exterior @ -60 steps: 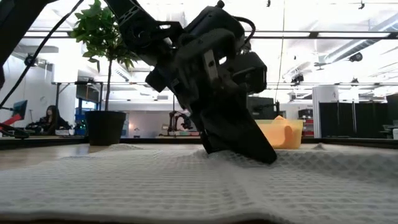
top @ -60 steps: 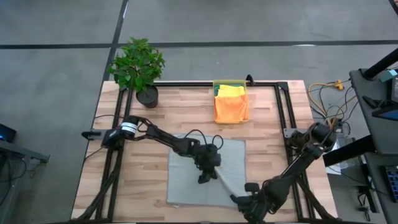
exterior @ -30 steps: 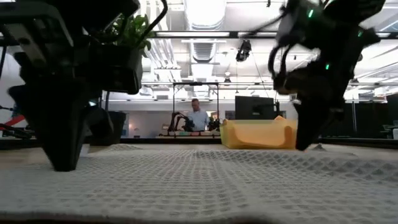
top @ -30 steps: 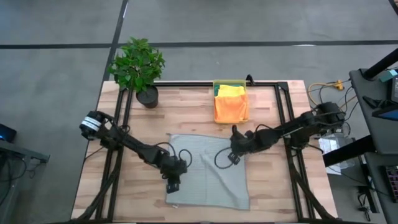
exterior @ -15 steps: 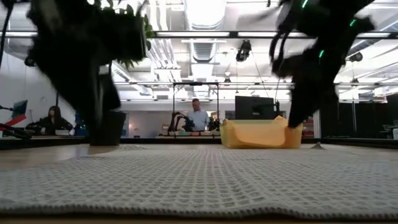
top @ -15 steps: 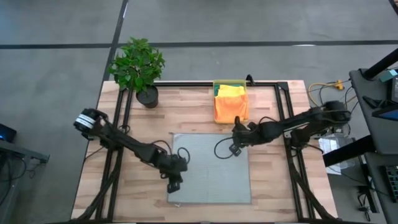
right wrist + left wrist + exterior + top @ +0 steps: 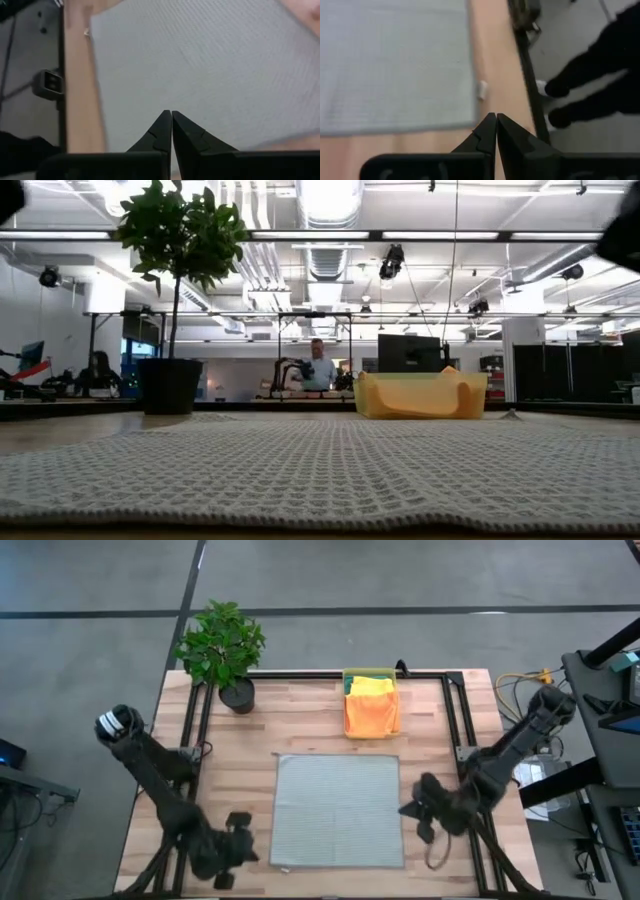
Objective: Fold microfiber towels
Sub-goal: Fold the gray microfiber towel
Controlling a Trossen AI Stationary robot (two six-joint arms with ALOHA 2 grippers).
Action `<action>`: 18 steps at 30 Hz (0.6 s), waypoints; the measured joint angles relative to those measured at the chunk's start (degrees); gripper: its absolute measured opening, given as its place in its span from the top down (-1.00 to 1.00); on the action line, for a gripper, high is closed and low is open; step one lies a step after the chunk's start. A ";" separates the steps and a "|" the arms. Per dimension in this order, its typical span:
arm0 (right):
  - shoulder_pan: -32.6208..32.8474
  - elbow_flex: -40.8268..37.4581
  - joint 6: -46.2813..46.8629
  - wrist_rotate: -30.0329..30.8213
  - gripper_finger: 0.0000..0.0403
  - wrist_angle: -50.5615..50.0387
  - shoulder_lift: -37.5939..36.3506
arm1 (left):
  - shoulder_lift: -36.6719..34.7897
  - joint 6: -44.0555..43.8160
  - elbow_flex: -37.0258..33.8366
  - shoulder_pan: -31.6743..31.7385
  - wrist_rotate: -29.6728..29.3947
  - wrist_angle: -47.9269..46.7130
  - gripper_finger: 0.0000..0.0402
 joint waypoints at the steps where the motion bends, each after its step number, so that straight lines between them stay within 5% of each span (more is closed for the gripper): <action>1: 2.25 -0.02 3.12 1.99 0.96 -0.19 0.43 | 1.44 -0.56 0.51 -1.02 0.26 0.21 1.00; 10: 11.27 0.49 23.47 5.14 0.96 -1.02 8.59 | 14.20 3.64 3.06 -0.63 13.83 3.65 0.88; 18: 12.44 4.48 25.72 2.15 0.96 -0.67 15.59 | 16.06 6.12 3.35 1.31 11.02 7.90 0.11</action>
